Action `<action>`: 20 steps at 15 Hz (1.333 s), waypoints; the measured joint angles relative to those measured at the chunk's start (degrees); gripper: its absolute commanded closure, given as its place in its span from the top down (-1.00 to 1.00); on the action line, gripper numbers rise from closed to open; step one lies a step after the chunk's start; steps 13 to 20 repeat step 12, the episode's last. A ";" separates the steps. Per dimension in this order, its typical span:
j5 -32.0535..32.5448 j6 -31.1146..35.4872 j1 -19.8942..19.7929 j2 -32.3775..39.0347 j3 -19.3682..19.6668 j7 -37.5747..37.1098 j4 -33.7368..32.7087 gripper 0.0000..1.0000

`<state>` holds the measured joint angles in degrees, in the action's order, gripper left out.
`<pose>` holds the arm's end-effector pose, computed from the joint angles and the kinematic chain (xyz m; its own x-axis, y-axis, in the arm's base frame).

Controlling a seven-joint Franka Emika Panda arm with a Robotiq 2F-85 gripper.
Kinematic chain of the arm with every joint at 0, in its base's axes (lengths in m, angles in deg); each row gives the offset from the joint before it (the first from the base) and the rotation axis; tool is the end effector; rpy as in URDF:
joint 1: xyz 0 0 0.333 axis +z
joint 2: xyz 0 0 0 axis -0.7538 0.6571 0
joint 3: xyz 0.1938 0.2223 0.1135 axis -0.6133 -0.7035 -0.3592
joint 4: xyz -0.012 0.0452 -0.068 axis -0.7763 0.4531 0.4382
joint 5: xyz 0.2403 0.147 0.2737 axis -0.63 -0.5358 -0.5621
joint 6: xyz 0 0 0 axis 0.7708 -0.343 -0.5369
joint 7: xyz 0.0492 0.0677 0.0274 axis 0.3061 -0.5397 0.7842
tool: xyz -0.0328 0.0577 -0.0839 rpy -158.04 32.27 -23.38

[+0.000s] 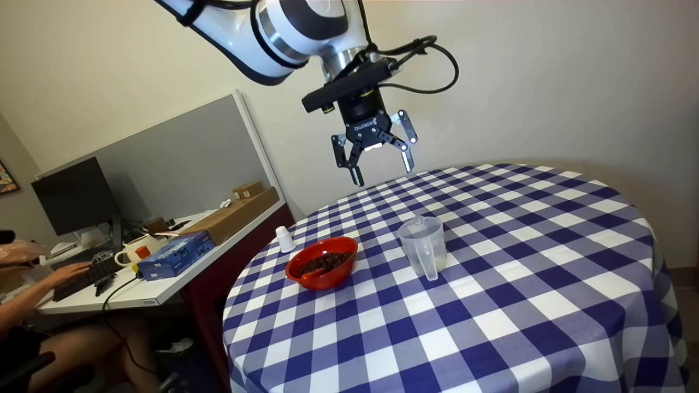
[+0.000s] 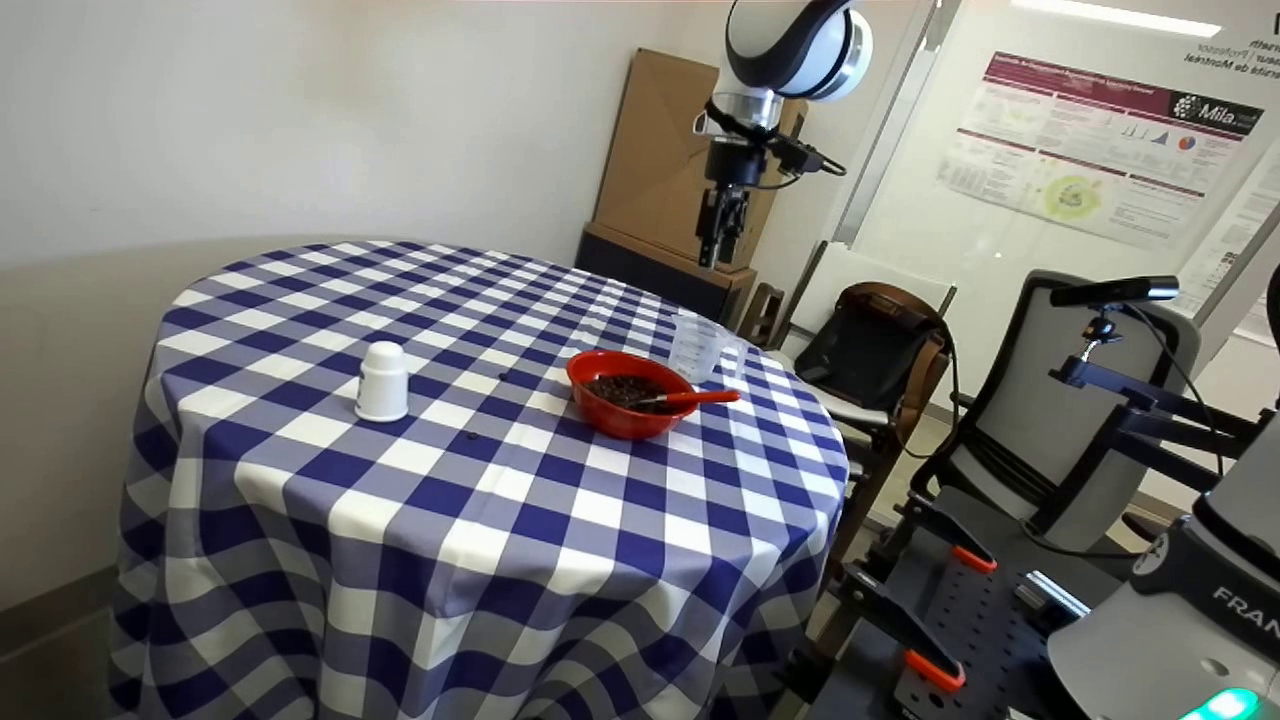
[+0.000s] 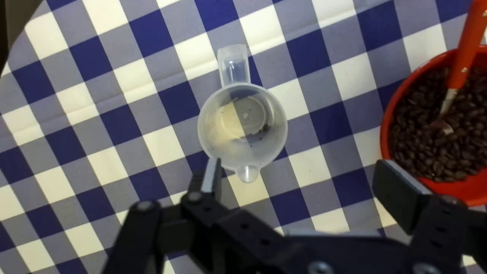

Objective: Pour the contents in the clear jar into the red bowl

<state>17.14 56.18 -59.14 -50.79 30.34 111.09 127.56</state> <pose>0.5865 -0.1351 0.3074 0.9616 0.2439 -0.1258 0.2556 -0.9629 0.0864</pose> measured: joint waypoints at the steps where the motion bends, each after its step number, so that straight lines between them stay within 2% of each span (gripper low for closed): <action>1: -0.96 -0.53 0.15 -1.40 -0.15 0.00 0.37 1.00; 3: -2.75 -1.40 0.64 -4.10 -0.40 -0.39 1.48 1.00; 10: -4.12 -4.18 3.47 -10.48 -0.42 -9.39 4.73 1.00; 20: -4.12 -4.20 3.55 -10.85 -0.40 -9.71 5.13 1.00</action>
